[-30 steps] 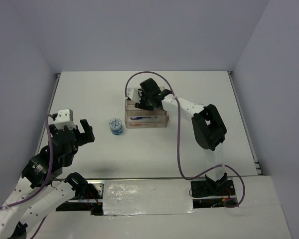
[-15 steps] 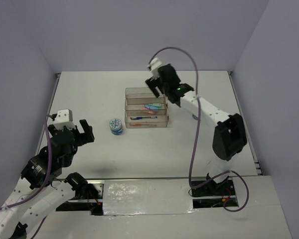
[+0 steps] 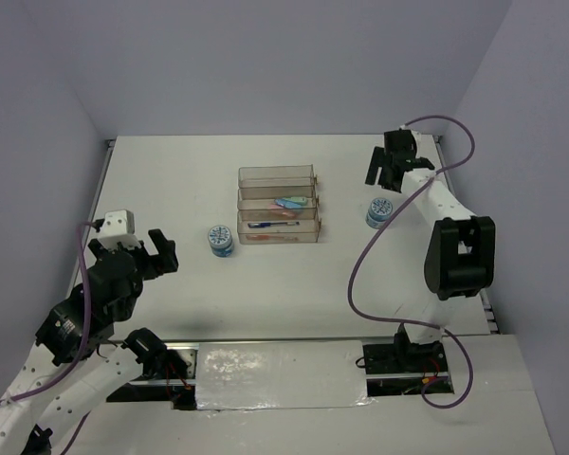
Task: Sort the stationery into containers
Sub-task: Pick up the stationery from the center of the board.
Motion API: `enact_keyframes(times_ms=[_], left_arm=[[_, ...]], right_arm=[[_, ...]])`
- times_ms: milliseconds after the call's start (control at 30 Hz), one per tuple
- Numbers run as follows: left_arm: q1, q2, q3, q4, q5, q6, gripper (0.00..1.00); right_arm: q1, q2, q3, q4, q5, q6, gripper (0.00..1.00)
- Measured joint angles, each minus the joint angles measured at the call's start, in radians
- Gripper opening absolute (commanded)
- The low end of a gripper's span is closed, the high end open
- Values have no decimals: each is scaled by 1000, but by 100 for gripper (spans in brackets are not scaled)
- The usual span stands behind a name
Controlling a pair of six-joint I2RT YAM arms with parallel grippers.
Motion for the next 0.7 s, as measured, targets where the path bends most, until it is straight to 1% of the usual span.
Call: enact_keyframes(times_ms=[167,333,433,600,633,667,700], left_arm=[[0,0,0,6,6,0,99],[0,0,0,8,6,0,99],[0,0,0,8,6,0,99],[0,0,0,9,10,1,99],[0,0,0,9,11,1,99],[0,0,0,10,11,1,99],[0,0,0,10,13,1,99]], right_arm=[[0,22,-50,-2,-71,17,100],[0,37,-66,10,-85,35,100],[0,37,-106,22,-91,38,98],[0,37,-179,34,-98,38,93],[0,35,-190,38,-98,38,91],[0,34,-200,43,-99,38,81],[0,32,-209,47,-102,37,74]])
